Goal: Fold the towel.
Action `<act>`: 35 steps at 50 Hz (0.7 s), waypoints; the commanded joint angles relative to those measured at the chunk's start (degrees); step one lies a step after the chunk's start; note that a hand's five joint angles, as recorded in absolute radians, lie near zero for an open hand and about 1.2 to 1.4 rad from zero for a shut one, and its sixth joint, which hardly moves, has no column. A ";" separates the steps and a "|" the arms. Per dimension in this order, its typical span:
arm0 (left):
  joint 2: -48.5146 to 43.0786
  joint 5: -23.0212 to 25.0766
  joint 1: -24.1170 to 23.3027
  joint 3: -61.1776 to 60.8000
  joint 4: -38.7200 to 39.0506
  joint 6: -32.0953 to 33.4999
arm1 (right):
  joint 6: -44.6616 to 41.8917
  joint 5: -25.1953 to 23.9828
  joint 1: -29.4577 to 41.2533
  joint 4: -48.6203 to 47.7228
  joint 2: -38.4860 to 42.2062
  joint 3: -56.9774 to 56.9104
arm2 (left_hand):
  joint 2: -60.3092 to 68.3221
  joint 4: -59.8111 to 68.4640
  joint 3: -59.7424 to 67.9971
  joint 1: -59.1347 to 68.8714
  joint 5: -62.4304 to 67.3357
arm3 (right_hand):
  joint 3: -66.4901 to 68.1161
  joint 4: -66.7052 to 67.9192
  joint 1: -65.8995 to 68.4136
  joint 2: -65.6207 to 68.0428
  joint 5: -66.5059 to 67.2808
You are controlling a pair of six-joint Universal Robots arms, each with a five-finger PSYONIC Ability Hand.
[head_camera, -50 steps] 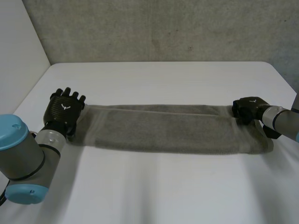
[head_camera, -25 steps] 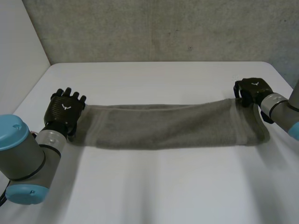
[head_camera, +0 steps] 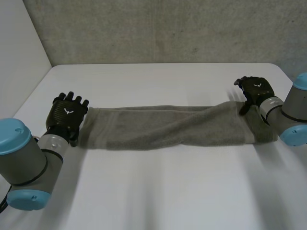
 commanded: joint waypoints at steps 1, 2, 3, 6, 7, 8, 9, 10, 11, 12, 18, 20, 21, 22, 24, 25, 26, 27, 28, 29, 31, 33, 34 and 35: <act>0.34 0.08 0.62 0.00 -0.01 -0.04 | -0.26 -0.08 -0.42 3.87 -4.64 2.84 | -3.76 -4.02 -3.30 -4.31 -11.92 | -5.78 -6.05 -5.97 -5.38 -3.80; 0.34 0.08 0.63 0.00 -0.01 -0.04 | -0.26 -0.08 -0.42 3.88 -4.67 2.86 | -3.76 -4.02 -3.30 -4.31 -11.92 | -5.78 -6.05 -5.97 -5.38 -3.80; 0.43 0.08 0.63 0.00 -0.01 -0.04 | -0.61 -0.08 -0.51 4.23 -7.89 4.42 | -3.60 -3.85 -3.13 -4.15 -11.76 | -5.78 -6.05 -5.97 -5.38 -3.80; 0.52 0.08 0.45 -0.09 -0.01 -0.04 | -2.10 -0.16 -0.60 4.41 -14.92 8.98 | -3.10 -3.35 -2.63 -3.65 -11.26 | -5.78 -6.05 -5.97 -5.38 -3.80; 0.52 0.08 0.45 -0.09 -0.01 -0.04 | -2.11 -0.16 -0.60 4.41 -14.95 9.01 | -3.09 -3.34 -2.63 -3.64 -11.25 | -5.78 -6.05 -5.97 -5.38 -3.80; 0.52 0.08 0.28 -0.09 -0.01 -0.04 | -3.24 -0.16 -0.69 4.50 -17.91 11.62 | -2.93 -3.18 -2.46 -3.47 -11.09 | -5.78 -6.05 -5.97 -5.38 -3.80; 0.60 0.08 0.10 -0.17 -0.01 -0.04 | -4.64 -0.16 -0.60 4.93 -20.29 14.34 | -2.42 -2.68 -1.96 -2.97 -10.58 | -5.78 -6.05 -5.97 -5.38 -3.80; 0.61 0.08 0.10 -0.18 -0.01 -0.04 | -4.65 -0.16 -0.60 4.94 -20.31 14.37 | -2.42 -2.67 -1.95 -2.97 -10.58 | -5.78 -6.05 -5.97 -5.38 -3.80; 0.69 0.16 0.01 -0.44 -0.01 -0.04 | -6.13 -0.16 -0.43 5.81 -22.23 17.24 | -2.09 -2.34 -1.62 -2.64 -10.25 | -5.78 -6.05 -5.97 -5.38 -3.80; 0.69 0.25 -0.16 -0.61 -0.01 0.05 | -7.45 -0.16 -0.42 6.77 -23.98 20.05 | -1.92 -2.17 -1.45 -2.47 -10.08 | -5.78 -6.05 -5.97 -5.38 -3.80; 0.25 1.04 -0.34 -0.61 -0.01 0.14 | -10.19 -0.16 -0.69 10.30 -27.52 27.64 | -1.75 -2.00 -1.28 -2.30 -9.91 | -2.50 -2.77 -2.69 -2.10 -0.52; -0.18 3.23 -0.34 -0.61 -0.01 0.40 | -10.63 -0.60 -0.69 10.82 -28.31 31.67 | -1.41 -1.66 -0.94 -1.96 -9.57 | 1.53 1.25 1.33 1.93 3.50; -0.19 3.24 -0.34 -0.61 -0.01 0.40 | -10.63 -0.60 -0.69 10.82 -28.31 31.68 | -1.41 -1.66 -0.94 -1.96 -9.57 | 1.54 1.26 1.34 1.94 3.52; -0.45 4.37 -0.34 -0.44 -0.18 0.57 | -10.80 -0.69 -0.86 10.82 -28.40 33.08 | -1.08 -1.33 -0.61 -1.63 -9.24 | 3.37 3.09 3.18 3.77 5.35; -0.98 5.44 -0.25 -0.18 -0.54 0.58 | -11.07 -0.87 -1.13 10.56 -28.31 34.06 | 0.44 0.19 0.91 -0.11 -7.72 | 6.25 5.97 6.05 6.65 8.23; -1.32 5.96 -0.17 0.17 -0.62 0.58 | -11.51 -1.13 -1.82 10.30 -28.13 34.84 | 1.77 1.52 2.24 1.22 -6.39 | 9.92 9.64 9.72 10.31 11.89; -1.33 5.97 -0.17 0.18 -0.62 0.58 | -11.51 -1.13 -1.83 10.30 -28.13 34.85 | 1.79 1.53 2.25 1.24 -6.37 | 9.95 9.67 9.76 10.35 11.93; -1.76 6.23 -0.17 0.52 -0.54 0.58 | -11.94 -1.30 -2.79 10.21 -28.05 35.37 | 2.12 1.87 2.59 1.57 -6.04 | 12.12 11.84 11.92 12.52 14.09; -2.03 6.23 -0.17 0.79 -0.45 0.58 | -12.47 -1.48 -3.67 10.21 -27.78 35.55 | 2.62 2.37 3.09 2.07 -5.54 | 12.81 12.53 12.61 13.20 14.78; -2.03 6.23 -0.17 0.79 -0.45 0.58 | -12.48 -1.48 -3.68 10.21 -27.78 35.55 | 2.63 2.38 3.09 2.08 -5.53 | 12.81 12.53 12.62 13.21 14.79; -3.08 6.23 -0.17 1.84 -0.54 0.49 | -13.44 -1.74 -4.38 9.69 -26.82 35.55 | 3.46 3.21 3.93 2.91 -4.70 | 14.98 14.70 14.79 15.38 16.96; -3.70 6.14 -0.17 2.37 -0.54 0.49 | -13.97 -1.66 -4.55 8.90 -25.51 35.29 | 4.80 4.55 5.27 4.25 -3.36 | 17.50 17.22 17.30 17.89 19.47; -4.31 6.14 -0.17 2.81 -0.54 0.49 | -14.41 -1.31 -4.73 8.02 -24.10 35.03 | 6.65 6.39 7.11 6.10 -1.51 | 19.85 19.57 19.66 20.25 21.83; -4.32 6.14 -0.17 2.81 -0.54 0.49 | -14.41 -1.31 -4.73 8.01 -24.09 35.02 | 6.66 6.41 7.13 6.11 -1.50 | 19.88 19.60 19.68 20.28 21.85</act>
